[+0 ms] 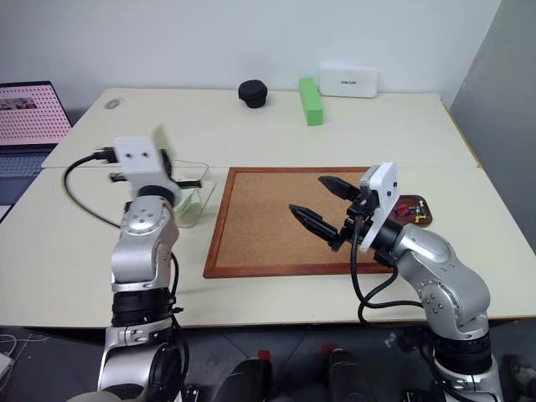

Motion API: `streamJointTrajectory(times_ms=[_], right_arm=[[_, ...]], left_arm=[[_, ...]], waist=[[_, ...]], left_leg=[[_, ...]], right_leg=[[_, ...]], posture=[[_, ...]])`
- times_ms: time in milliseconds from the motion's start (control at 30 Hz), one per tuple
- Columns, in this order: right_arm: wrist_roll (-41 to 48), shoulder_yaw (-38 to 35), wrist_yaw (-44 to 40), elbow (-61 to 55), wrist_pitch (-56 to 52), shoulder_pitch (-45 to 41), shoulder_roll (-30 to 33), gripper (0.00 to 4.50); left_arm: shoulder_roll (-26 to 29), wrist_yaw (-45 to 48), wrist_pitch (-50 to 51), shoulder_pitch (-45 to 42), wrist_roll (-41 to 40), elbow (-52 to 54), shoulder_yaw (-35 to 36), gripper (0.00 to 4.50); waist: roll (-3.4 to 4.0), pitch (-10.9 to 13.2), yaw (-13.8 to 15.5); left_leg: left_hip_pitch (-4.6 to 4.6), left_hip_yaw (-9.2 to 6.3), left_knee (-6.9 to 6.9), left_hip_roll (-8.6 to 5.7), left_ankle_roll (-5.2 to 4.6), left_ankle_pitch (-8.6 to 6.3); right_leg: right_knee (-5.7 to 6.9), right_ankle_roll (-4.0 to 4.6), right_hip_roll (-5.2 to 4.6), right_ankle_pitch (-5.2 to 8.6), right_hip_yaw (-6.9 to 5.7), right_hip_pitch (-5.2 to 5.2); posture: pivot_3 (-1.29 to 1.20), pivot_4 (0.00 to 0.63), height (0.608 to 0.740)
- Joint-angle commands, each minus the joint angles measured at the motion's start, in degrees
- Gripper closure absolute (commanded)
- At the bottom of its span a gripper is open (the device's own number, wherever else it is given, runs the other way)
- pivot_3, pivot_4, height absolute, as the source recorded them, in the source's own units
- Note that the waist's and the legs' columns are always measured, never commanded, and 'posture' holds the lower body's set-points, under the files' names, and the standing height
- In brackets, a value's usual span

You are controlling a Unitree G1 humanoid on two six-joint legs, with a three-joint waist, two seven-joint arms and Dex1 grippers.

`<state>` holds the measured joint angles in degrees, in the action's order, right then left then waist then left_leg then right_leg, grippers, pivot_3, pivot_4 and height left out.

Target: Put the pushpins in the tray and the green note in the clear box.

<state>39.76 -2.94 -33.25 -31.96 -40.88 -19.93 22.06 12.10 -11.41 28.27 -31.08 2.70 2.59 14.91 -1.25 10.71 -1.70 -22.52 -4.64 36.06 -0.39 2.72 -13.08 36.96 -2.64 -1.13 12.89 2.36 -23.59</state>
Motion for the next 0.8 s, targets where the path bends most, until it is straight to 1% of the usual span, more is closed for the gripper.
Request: streamJointTrajectory(times_ms=[33,200,267,300,333,367,400,433,500,533,567,667,700,733,800], right_arm=[[3.1,0.2,-0.3,-2.3,-0.7,-1.9,0.5,0.01],[2.1,1.2,-1.6,-1.4,0.6,-1.8,1.6,0.01],[2.0,1.3,-1.8,-1.1,1.1,-1.6,2.0,0.0],[2.0,1.3,-1.9,-1.0,1.3,-1.5,2.1,0.0],[2.0,1.3,-1.9,-1.0,1.4,-1.4,2.3,0.0],[2.0,1.3,-1.9,-0.9,1.5,-1.4,2.4,0.0],[1.9,1.3,-1.9,-0.9,1.7,-1.2,2.5,0.0],[1.9,1.2,-1.8,-0.8,1.8,-1.2,2.6,0.0],[1.9,1.2,-1.4,-0.9,1.7,-1.2,2.7,0.0],[1.9,1.2,-1.2,-0.9,1.6,-1.3,2.7,0.0],[2.0,1.2,-1.0,-1.0,1.5,-1.5,2.7,0.0],[1.9,1.3,-0.4,-1.1,1.4,-1.8,2.7,0.0],[1.6,1.3,-0.1,-1.1,1.5,-1.8,2.6,0.0],[1.5,1.2,0.4,-1.0,1.6,-1.7,2.4,0.0],[0.3,0.8,2.2,0.0,2.0,-1.1,1.9,0.0]], left_arm=[[-0.4,-2.7,1.7,0.3,0.8,2.0,1.4,4.5],[-2.0,-2.2,2.5,-0.1,-1.7,-0.4,2.1,4.5],[-1.9,-1.6,2.2,-0.2,-2.0,-0.9,1.7,4.1],[-1.8,-1.4,2.1,-0.2,-2.2,-1.0,1.6,4.02],[-1.9,-1.2,2.1,-0.2,-2.4,-1.1,1.6,3.71],[-1.9,-1.1,2.2,-0.2,-2.6,-1.1,1.6,3.65],[-2.0,-1.1,2.2,-0.2,-2.6,-1.2,1.6,3.37],[-2.0,-1.2,2.2,-0.3,-2.6,-1.4,1.6,3.26],[-2.0,-1.5,2.1,-0.5,-2.7,-1.6,1.5,2.78],[-1.9,-1.5,2.1,-0.6,-2.7,-1.7,1.5,2.69],[-1.9,-1.5,2.0,-0.6,-2.7,-1.7,1.5,2.36],[-2.1,-1.2,2.0,-0.5,-3.2,-1.4,1.3,1.73],[-2.2,-0.6,2.2,-0.4,-3.5,-1.2,1.1,1.42],[-2.4,0.3,2.2,-0.2,-4.2,-0.8,0.8,1.3],[-2.9,4.3,1.8,0.9,-6.5,0.7,-0.9,0.82]], waist=[[0.0,0.0,0.0],[-0.02,0.0,0.0],[-0.04,0.0,0.0],[-0.04,0.0,0.0],[-0.04,0.0,0.0],[-0.04,0.0,0.0],[-0.04,0.0,0.0],[-0.04,0.0,0.0],[-0.04,0.0,0.0],[-0.04,0.0,0.0],[-0.04,0.0,0.0],[-0.04,0.0,0.0],[-0.04,0.0,0.0],[-0.04,0.0,0.0],[-0.04,0.0,0.0]], left_leg=[[0.0,0.0,0.01,0.0,0.0,0.0],[-0.01,0.0,0.01,0.0,0.0,0.0],[-0.02,0.01,0.01,0.0,0.0,0.0],[-0.03,0.0,0.01,0.0,0.0,0.0],[-0.02,0.0,0.01,0.0,0.0,0.0],[-0.01,0.01,0.01,0.0,0.0,0.0],[-0.01,0.01,0.01,0.01,0.0,0.0],[-0.01,0.01,0.01,0.01,0.0,0.0],[-0.01,0.01,0.01,0.01,0.0,0.0],[0.0,0.01,0.01,0.01,0.0,0.0],[-0.01,0.0,0.01,0.02,0.0,0.0],[-0.01,0.01,0.01,0.01,0.0,0.0],[-0.01,0.0,0.01,0.01,0.0,0.0],[-0.01,0.01,0.01,0.01,0.0,0.0],[-0.01,0.01,0.01,0.01,0.0,0.0]], right_leg=[[0.0,0.0,0.0,0.0,0.0,0.0],[-0.01,-0.01,0.0,-0.01,-0.02,0.01],[-0.01,-0.01,0.0,0.0,-0.02,0.0],[-0.01,-0.01,0.01,0.0,-0.03,0.0],[-0.01,-0.01,0.01,-0.01,-0.03,0.0],[0.0,0.0,0.01,0.0,-0.02,0.0],[0.0,-0.01,0.01,-0.01,-0.02,0.0],[0.0,0.0,0.02,-0.01,-0.02,0.0],[0.0,0.0,0.02,-0.01,-0.02,0.0],[0.01,0.0,0.02,-0.01,-0.02,0.0],[0.01,0.0,0.02,-0.01,-0.02,0.0],[0.0,0.0,0.02,-0.01,-0.02,0.0],[0.0,0.0,0.02,-0.01,-0.02,0.0],[0.0,0.0,0.02,-0.01,-0.02,0.0],[0.0,0.0,0.02,-0.01,-0.02,0.0]], posture=[[0.0,0.15,0.74],[0.0,0.15,0.74],[0.0,0.15,0.74],[0.0,0.15,0.74],[0.0,0.15,0.74],[0.0,0.15,0.74],[0.0,0.15,0.74],[0.0,0.15,0.74],[0.0,0.15,0.74],[0.0,0.15,0.74],[0.0,0.15,0.74],[0.0,0.15,0.74],[0.0,0.15,0.74],[0.0,0.15,0.74],[0.0,0.15,0.74]])
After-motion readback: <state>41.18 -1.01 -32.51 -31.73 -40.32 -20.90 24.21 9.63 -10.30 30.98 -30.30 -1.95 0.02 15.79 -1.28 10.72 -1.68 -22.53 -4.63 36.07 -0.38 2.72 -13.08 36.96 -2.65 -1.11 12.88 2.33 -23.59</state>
